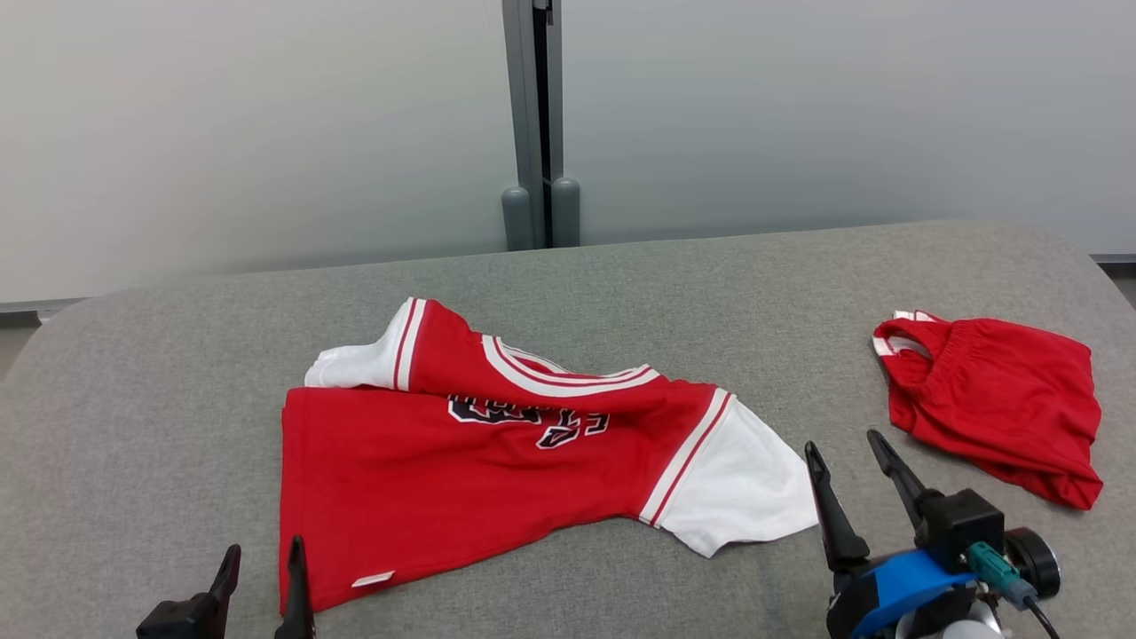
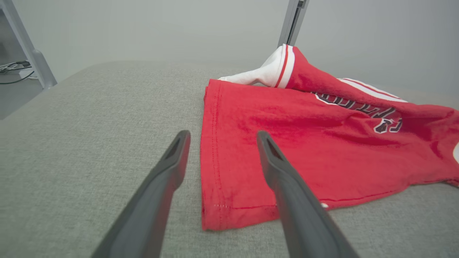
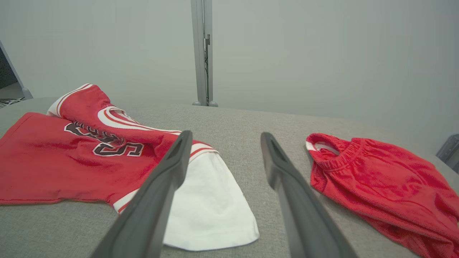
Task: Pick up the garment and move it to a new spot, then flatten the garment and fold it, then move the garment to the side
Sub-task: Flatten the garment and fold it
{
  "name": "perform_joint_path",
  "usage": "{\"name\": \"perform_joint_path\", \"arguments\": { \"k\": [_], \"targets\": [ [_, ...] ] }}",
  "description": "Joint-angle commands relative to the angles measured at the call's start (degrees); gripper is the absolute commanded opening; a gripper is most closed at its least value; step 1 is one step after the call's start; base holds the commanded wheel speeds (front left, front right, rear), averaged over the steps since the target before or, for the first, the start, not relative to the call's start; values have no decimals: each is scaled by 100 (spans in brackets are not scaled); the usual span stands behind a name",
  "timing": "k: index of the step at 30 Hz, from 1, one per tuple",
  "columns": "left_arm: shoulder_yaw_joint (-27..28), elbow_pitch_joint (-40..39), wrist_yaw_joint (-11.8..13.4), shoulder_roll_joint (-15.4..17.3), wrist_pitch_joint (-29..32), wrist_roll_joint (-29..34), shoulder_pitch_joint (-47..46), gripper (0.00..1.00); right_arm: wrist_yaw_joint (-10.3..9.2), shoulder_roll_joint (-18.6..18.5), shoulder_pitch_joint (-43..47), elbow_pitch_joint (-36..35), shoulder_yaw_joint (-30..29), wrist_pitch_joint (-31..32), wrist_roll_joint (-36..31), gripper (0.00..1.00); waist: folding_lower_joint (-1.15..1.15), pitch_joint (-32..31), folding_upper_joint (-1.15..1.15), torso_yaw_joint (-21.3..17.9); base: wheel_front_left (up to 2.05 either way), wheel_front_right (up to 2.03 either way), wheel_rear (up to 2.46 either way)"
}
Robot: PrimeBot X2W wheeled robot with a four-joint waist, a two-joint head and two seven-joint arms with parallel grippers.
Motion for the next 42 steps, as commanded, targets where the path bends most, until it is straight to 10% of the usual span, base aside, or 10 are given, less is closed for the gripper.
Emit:
{"name": "perform_joint_path", "arguments": {
  "k": [1, 42],
  "targets": [
    [19, 23, -6, -20, 2, 43, 56, 100, -2, -23, 131, 51, -16, -1, 51, 100, 1, -8, 0, 22, 0, 0, 0],
    [-1162, 807, -6, 593, 9, -2012, -304, 100, -2, -24, 6, 122, -97, -1, 336, 100, 1, 670, 0, -167, 0, 0, 0]
  ]
}}
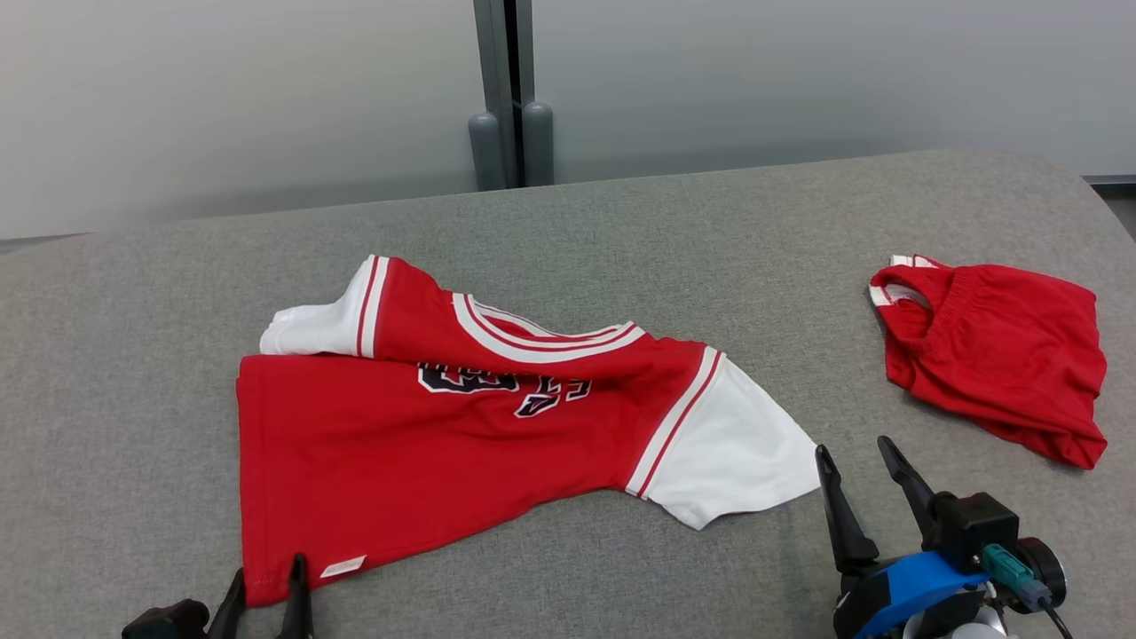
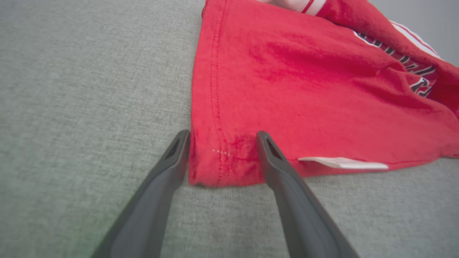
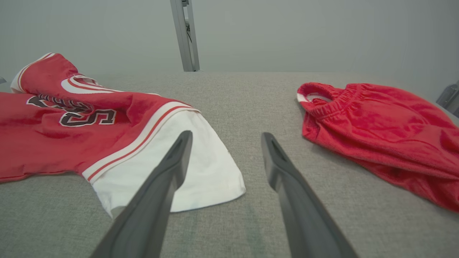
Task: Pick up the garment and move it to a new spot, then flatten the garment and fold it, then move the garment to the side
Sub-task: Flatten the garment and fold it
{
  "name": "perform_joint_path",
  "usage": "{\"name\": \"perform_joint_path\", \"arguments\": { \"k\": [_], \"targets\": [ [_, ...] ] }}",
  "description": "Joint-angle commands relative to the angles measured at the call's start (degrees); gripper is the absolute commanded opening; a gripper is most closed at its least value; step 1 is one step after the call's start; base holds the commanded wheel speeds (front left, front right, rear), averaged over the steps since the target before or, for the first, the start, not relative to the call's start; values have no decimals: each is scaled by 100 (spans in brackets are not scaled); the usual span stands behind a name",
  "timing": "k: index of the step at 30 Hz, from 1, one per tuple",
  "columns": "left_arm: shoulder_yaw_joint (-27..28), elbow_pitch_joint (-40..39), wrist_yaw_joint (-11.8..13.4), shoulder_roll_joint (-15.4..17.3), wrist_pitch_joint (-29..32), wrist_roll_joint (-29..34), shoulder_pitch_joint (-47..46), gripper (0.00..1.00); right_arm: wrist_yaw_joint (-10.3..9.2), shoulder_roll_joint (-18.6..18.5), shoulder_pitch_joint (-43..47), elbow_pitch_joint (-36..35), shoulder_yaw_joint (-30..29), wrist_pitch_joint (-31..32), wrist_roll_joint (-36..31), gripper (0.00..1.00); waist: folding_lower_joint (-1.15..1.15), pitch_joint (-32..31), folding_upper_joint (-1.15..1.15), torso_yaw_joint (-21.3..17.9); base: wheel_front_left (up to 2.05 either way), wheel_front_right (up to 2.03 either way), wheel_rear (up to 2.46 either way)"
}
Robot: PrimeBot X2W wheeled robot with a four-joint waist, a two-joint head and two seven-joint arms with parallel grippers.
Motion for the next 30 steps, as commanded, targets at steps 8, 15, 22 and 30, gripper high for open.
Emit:
{"name": "perform_joint_path", "arguments": {
  "k": [8, 15, 22, 30],
  "targets": [
    [-134, -356, -6, 130, 12, -103, 129, 40, -2, -22, -25, 153, -65, -3, 69, 100, 0, 27, 0, 152, 0, 0, 0],
    [-211, -393, -6, 188, 12, -100, 58, 0, -2, -23, -186, 422, -248, -3, 90, 100, 0, 141, 0, 185, 0, 0, 0],
    [-378, -374, -6, 282, 13, -209, -10, 0, -2, -22, -419, 792, -355, -2, 82, 100, 0, 251, 0, 235, 0, 0, 0],
    [-606, -403, -1, 408, 14, -339, -104, 0, -2, -23, -828, 1890, -444, -3, 65, 100, 0, 374, 0, 411, 0, 0, 0]
  ]
}}
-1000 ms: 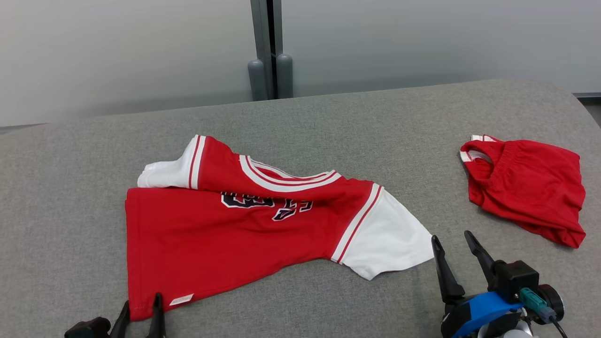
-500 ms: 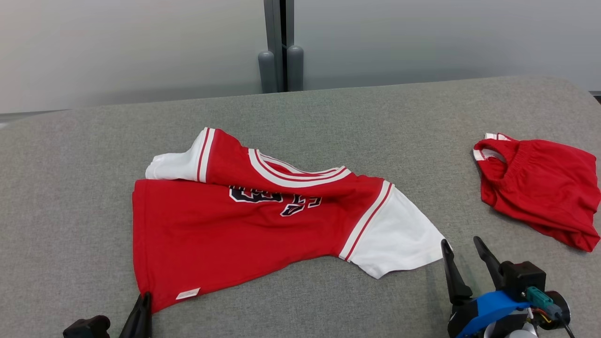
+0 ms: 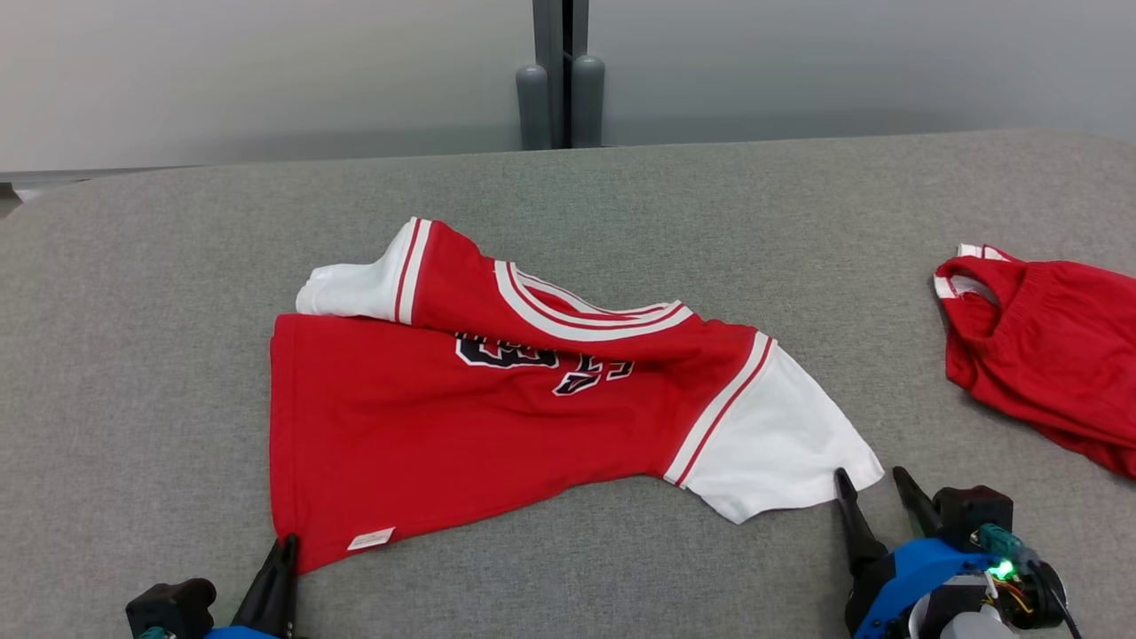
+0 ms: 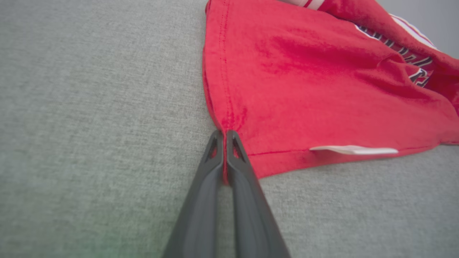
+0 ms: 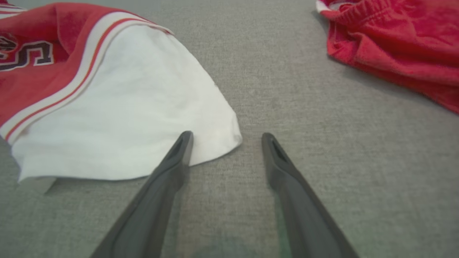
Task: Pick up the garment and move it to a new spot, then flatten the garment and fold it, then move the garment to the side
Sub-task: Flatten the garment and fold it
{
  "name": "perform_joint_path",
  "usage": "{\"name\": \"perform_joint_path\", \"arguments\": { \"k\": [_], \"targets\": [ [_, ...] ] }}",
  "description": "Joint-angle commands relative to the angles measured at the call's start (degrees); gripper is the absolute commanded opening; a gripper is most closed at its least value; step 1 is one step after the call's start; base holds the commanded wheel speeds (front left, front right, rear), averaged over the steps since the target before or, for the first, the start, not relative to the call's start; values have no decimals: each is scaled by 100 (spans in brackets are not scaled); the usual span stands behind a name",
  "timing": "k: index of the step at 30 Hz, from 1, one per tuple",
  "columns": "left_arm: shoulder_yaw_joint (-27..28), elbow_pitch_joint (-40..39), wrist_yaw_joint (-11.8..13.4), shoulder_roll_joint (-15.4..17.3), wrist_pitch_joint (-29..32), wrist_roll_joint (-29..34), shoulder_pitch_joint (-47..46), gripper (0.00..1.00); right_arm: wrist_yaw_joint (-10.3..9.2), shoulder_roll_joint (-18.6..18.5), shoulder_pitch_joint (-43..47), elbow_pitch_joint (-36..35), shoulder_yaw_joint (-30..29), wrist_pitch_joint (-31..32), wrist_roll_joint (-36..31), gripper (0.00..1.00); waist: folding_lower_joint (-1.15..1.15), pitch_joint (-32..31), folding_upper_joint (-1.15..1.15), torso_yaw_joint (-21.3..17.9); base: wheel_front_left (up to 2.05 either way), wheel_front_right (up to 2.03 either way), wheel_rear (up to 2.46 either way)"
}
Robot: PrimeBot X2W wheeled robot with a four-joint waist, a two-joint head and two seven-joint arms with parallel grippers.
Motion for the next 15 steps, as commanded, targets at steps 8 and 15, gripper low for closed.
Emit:
{"name": "perform_joint_path", "arguments": {
  "k": [8, 15],
  "targets": [
    [-159, -7, 9, 126, 13, -237, -45, 0, -1, -7, -277, 608, 214, 26, 234, 0, 0, 22, -1, 64, 0, 0, 0],
    [89, -385, 8, 189, 6, -127, -152, 0, -1, -21, -239, -239, 412, 1, 812, 0, 0, -243, -1, 7, 0, 0, 0]
  ]
}}
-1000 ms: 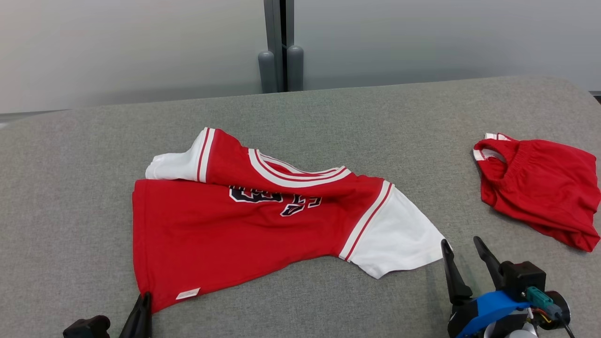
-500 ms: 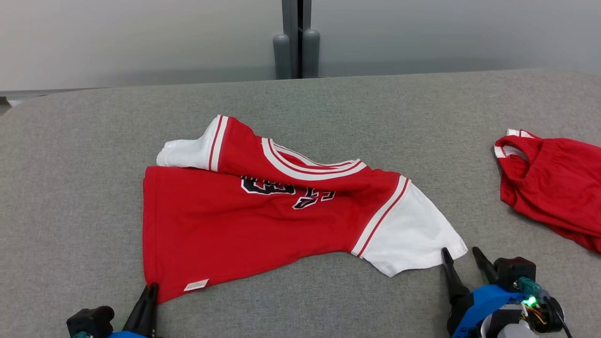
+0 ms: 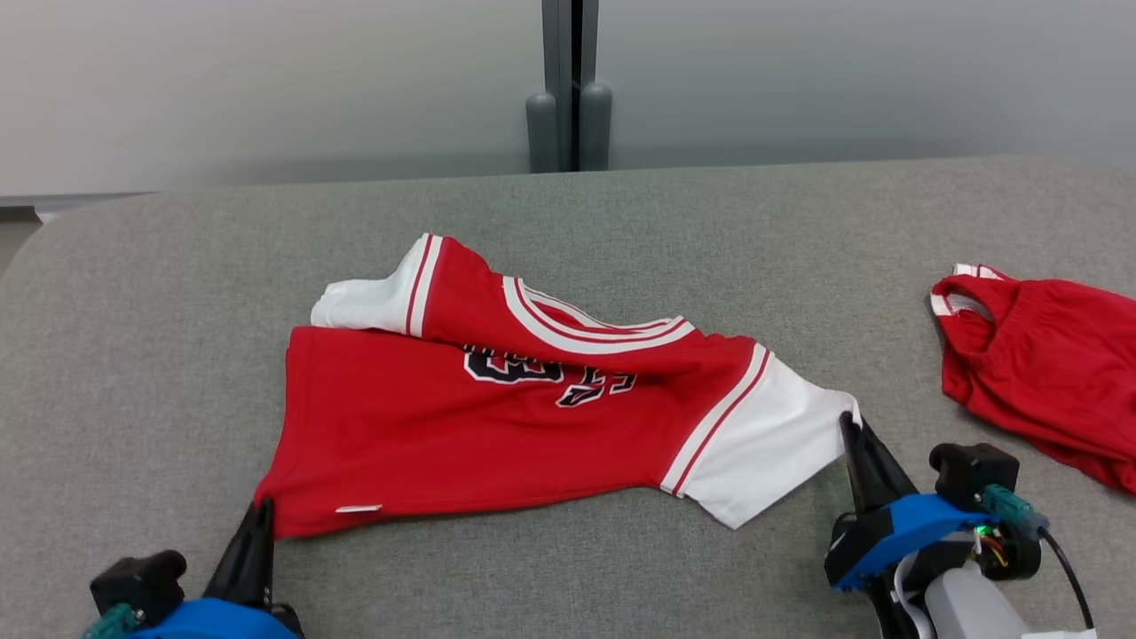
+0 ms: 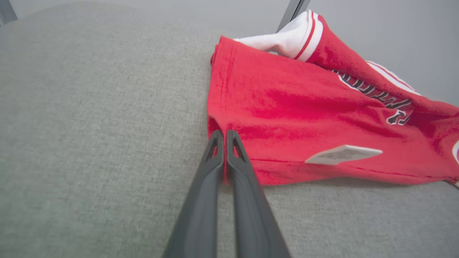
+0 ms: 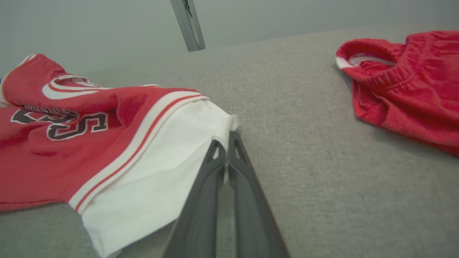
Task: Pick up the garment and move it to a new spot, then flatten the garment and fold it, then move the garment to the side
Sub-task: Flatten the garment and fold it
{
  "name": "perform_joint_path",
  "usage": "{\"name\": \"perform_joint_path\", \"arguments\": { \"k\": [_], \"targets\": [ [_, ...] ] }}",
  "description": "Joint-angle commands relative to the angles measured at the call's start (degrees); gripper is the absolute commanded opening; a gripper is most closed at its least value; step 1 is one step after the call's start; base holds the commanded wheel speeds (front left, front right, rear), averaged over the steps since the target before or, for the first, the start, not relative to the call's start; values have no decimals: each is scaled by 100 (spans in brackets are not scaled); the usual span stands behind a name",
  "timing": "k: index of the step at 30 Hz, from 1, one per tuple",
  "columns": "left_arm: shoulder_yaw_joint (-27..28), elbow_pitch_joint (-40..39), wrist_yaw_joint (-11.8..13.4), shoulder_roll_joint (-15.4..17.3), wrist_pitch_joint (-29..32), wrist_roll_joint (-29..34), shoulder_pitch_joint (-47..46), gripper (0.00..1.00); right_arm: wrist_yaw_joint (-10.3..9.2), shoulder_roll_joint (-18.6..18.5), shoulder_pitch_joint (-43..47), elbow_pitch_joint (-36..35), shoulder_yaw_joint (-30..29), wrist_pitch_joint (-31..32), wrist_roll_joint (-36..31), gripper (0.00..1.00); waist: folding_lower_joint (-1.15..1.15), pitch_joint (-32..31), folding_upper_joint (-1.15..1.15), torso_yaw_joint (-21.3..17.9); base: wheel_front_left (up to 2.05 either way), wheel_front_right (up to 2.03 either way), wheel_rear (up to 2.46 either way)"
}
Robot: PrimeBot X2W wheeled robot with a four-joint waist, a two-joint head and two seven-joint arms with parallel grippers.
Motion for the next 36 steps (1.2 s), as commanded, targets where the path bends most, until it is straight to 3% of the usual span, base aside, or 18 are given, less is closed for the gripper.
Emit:
{"name": "perform_joint_path", "arguments": {
  "k": [1, 9, 17, 25, 36],
  "targets": [
    [91, -126, 8, 32, 2, 88, -147, 0, 0, -19, 19, -194, 33, -1, 131, 0, 0, -105, -1, -50, 0, 0, 0],
    [849, -989, 8, 159, 2, 526, -693, 0, 0, -22, -519, -1685, 144, -1, 712, 0, 0, -735, -1, -189, 0, 0, 0],
    [1170, -1335, 9, 584, 2, 815, -1984, 0, 0, -19, -1889, -2390, 20, -1, 484, 0, 0, -984, -1, -288, 0, 0, 0],
    [981, -1151, 19, 856, 242, 911, -3256, 0, 0, -20, -3168, -2036, -208, 152, -112, 0, 0, -682, -1, -221, 0, 0, 0],
    [673, -97, 12, 1346, 56, 300, -5032, 0, -2, -27, -4986, -1235, -809, 17, -1282, 0, 0, 825, -1, -248, 0, 0, 0]
  ]
}}
